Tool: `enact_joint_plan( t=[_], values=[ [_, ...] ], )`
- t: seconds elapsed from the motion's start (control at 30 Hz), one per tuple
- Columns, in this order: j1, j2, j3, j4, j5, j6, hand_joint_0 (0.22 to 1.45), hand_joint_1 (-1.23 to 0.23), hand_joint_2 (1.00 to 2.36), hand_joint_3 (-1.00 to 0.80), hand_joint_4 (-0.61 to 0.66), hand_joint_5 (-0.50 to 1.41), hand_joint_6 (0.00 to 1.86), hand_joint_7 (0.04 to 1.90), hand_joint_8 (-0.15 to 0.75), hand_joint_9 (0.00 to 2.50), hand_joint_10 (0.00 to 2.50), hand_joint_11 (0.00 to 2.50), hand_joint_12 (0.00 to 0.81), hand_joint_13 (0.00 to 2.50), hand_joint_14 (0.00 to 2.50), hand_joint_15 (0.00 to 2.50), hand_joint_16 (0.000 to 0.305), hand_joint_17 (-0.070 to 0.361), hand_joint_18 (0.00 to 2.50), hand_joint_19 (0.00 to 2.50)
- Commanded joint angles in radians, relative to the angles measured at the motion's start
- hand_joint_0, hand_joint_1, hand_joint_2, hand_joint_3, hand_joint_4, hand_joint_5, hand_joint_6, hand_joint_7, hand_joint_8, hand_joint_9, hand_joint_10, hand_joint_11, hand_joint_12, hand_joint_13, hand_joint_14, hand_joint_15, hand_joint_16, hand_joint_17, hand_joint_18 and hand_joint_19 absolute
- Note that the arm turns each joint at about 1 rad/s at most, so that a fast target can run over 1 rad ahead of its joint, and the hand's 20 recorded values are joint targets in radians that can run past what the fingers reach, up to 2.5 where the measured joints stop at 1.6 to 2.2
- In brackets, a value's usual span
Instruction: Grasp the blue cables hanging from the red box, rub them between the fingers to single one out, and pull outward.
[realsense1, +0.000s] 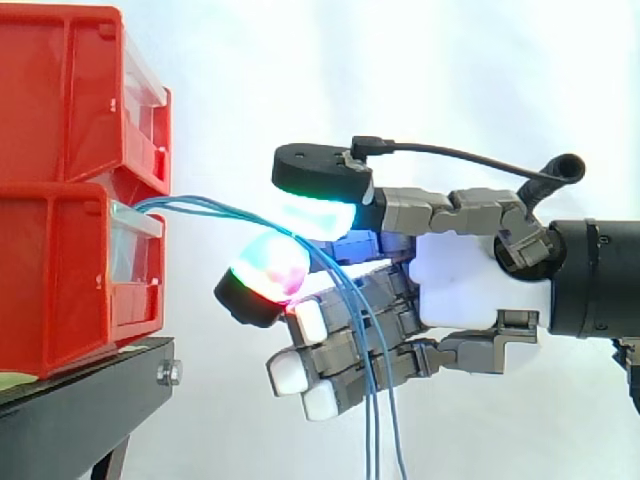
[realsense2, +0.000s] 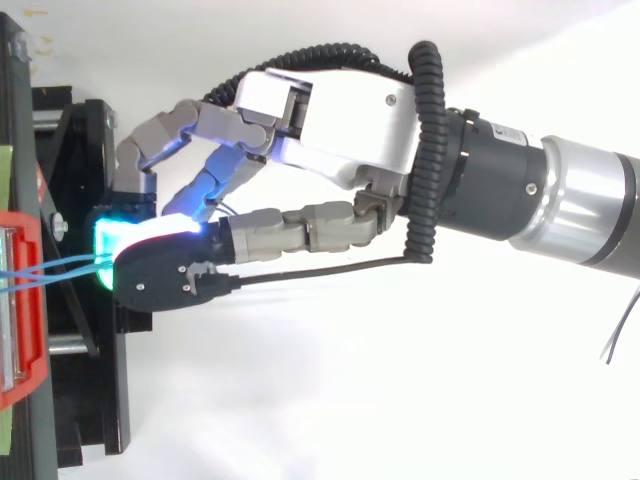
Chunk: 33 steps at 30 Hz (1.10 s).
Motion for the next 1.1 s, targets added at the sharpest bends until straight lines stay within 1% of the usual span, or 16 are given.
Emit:
enact_joint_plan(
  t=[0.0,0.37,0.53,0.57,0.6,0.67,0.73,0.9,1.03,1.07],
  values=[
    [0.000,0.000,0.001,-0.001,0.000,0.000,0.60,-0.72,1.01,-0.07,0.11,-0.16,0.91,0.91,0.330,1.05,0.02,0.78,0.430,0.93,0.02,0.56,0.067,0.150,0.79,0.54],
    [0.000,0.000,0.001,-0.001,0.000,0.000,0.64,-0.81,1.02,-0.14,0.02,-0.18,0.93,0.88,0.275,0.96,0.02,0.80,0.382,0.86,0.02,0.56,0.056,0.127,0.70,0.55],
    [0.000,-0.001,0.001,-0.001,0.000,0.000,0.64,-0.81,1.02,-0.24,0.06,-0.18,0.92,0.86,0.264,0.95,0.02,0.80,0.372,0.85,0.02,0.57,0.055,0.123,0.68,0.56],
    [0.000,-0.001,-0.001,-0.001,0.000,0.000,0.63,-0.79,1.01,-0.28,0.07,-0.18,0.92,0.86,0.268,0.96,0.02,0.80,0.372,0.85,0.02,0.57,0.054,0.123,0.68,0.57],
    [0.000,0.000,0.001,-0.001,0.000,0.000,0.59,-0.77,1.01,-0.34,0.09,-0.18,0.92,0.81,0.270,0.97,0.02,0.81,0.374,0.86,0.02,0.57,0.055,0.123,0.68,0.57],
    [0.000,0.000,-0.001,-0.001,0.000,0.000,0.57,-0.74,1.01,-0.38,0.09,-0.18,0.90,0.84,0.274,0.97,0.02,0.80,0.381,0.86,0.02,0.58,0.055,0.125,0.69,0.58],
    [0.000,-0.001,0.001,-0.001,0.000,0.000,0.55,-0.70,1.01,-0.42,0.11,-0.18,0.88,0.85,0.281,0.97,0.02,0.79,0.389,0.87,0.02,0.58,0.056,0.127,0.70,0.57],
    [0.000,-0.001,-0.001,-0.001,0.003,-0.002,0.53,-0.67,1.00,-0.46,0.11,-0.18,0.86,0.86,0.290,0.97,0.02,0.78,0.398,0.87,0.02,0.58,0.058,0.131,0.70,0.57],
    [0.000,-0.001,-0.001,-0.002,0.003,0.000,0.52,-0.67,1.00,-0.47,0.11,-0.18,0.86,0.86,0.293,0.97,0.02,0.78,0.400,0.87,0.02,0.58,0.059,0.132,0.70,0.57],
    [0.000,-0.001,-0.001,-0.002,0.003,0.000,0.52,-0.70,1.00,-0.46,0.11,-0.18,0.86,0.86,0.295,0.97,0.02,0.78,0.400,0.87,0.02,0.57,0.058,0.132,0.70,0.57]
  ],
)
